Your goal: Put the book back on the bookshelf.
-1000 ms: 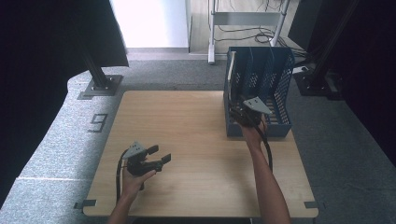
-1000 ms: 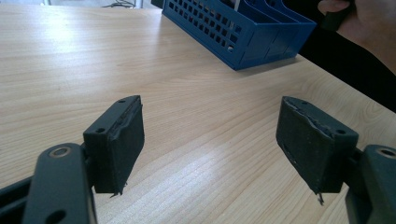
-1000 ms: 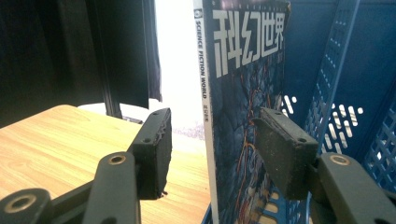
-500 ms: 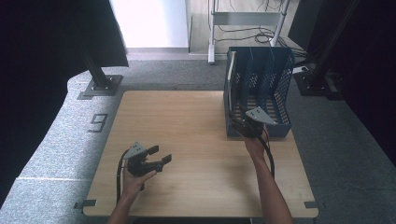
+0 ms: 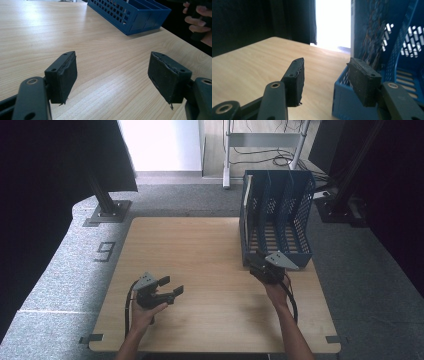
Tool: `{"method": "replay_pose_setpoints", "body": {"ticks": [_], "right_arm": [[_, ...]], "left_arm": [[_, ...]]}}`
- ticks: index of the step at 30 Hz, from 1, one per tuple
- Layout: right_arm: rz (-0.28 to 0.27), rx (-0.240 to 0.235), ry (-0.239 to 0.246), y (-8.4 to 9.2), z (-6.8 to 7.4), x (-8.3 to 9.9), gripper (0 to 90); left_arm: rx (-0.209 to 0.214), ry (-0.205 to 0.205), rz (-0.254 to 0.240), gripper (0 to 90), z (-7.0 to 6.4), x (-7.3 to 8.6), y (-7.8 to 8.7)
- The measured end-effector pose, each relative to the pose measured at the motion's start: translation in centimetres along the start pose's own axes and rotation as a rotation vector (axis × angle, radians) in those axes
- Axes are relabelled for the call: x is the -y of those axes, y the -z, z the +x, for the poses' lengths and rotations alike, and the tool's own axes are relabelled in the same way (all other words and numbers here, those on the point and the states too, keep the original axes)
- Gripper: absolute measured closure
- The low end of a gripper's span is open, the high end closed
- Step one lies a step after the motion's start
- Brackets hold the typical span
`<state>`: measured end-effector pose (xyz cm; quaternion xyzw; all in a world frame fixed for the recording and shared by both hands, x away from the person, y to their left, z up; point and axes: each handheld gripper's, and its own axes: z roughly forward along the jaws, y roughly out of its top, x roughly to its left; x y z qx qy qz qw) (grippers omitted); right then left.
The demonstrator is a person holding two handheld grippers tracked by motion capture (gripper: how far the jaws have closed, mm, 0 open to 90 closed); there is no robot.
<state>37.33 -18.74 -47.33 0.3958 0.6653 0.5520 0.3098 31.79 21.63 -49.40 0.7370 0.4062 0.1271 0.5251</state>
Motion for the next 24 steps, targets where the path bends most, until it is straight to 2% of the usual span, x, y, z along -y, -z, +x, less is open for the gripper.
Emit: {"method": "replay_pose_setpoints", "body": {"ticks": [13,24], "right_arm": [[0.11,-0.054,0.018,1.2,1.6,4.3,45.8],[0.16,-0.074,0.006,2.0,1.9,5.8,45.7]], "left_arm": [[-0.009,0.004,0.028,23.0,0.2,0.4,-0.4],[-0.019,-0.001,0.048,23.0,0.3,0.8,-0.7]]}}
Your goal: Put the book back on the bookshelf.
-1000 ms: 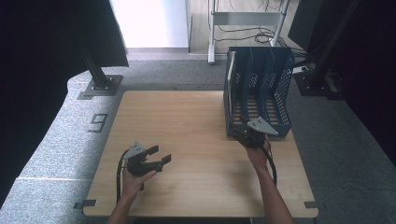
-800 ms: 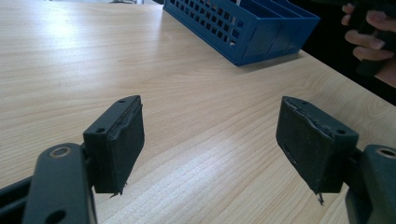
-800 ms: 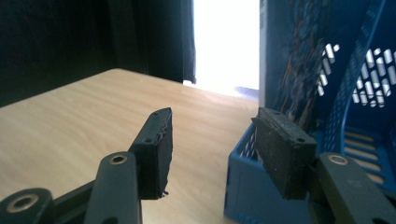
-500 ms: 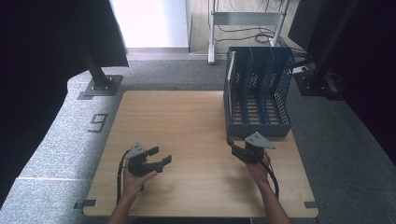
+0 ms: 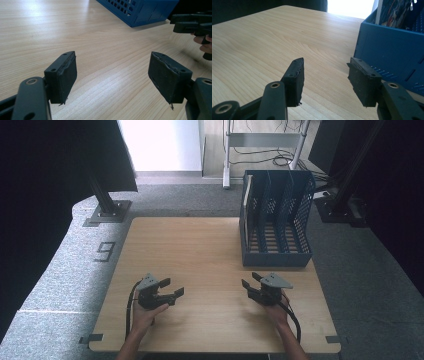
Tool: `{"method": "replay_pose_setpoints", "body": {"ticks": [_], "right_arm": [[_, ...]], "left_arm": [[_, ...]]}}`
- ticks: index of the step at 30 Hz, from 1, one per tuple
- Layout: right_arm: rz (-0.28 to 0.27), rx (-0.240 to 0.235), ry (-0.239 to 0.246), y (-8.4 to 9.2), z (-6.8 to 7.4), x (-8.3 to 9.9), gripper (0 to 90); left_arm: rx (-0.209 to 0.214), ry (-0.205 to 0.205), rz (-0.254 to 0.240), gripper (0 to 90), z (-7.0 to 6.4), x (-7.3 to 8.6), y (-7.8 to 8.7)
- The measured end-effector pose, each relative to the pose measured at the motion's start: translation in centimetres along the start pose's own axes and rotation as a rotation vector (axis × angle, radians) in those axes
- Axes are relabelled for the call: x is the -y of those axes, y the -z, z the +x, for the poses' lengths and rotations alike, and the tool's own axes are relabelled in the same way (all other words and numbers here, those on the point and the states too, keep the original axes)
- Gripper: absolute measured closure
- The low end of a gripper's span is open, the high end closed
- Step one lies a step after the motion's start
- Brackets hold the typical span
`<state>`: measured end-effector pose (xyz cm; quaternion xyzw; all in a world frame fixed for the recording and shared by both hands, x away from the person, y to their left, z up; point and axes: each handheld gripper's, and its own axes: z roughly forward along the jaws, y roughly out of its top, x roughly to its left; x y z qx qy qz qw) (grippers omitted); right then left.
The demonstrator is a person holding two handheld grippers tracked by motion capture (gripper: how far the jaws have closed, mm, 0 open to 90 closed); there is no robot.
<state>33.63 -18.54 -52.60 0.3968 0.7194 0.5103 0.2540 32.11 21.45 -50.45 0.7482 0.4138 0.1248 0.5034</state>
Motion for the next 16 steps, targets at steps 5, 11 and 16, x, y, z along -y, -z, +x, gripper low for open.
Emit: {"method": "replay_pose_setpoints", "body": {"ticks": [5,11,16], "right_arm": [[-0.002,-0.005,0.0,0.06,0.05,0.14,46.0],[-0.012,0.0,0.0,0.23,-0.04,0.02,46.0],[-0.012,0.006,0.003,0.42,-0.11,-0.02,45.5]], "left_arm": [[-0.002,-0.002,0.002,23.0,-0.06,0.03,-0.03],[-0.004,-0.003,0.003,23.0,0.03,0.04,-0.08],[-0.01,-0.004,0.004,23.0,0.17,0.02,-0.07]]}}
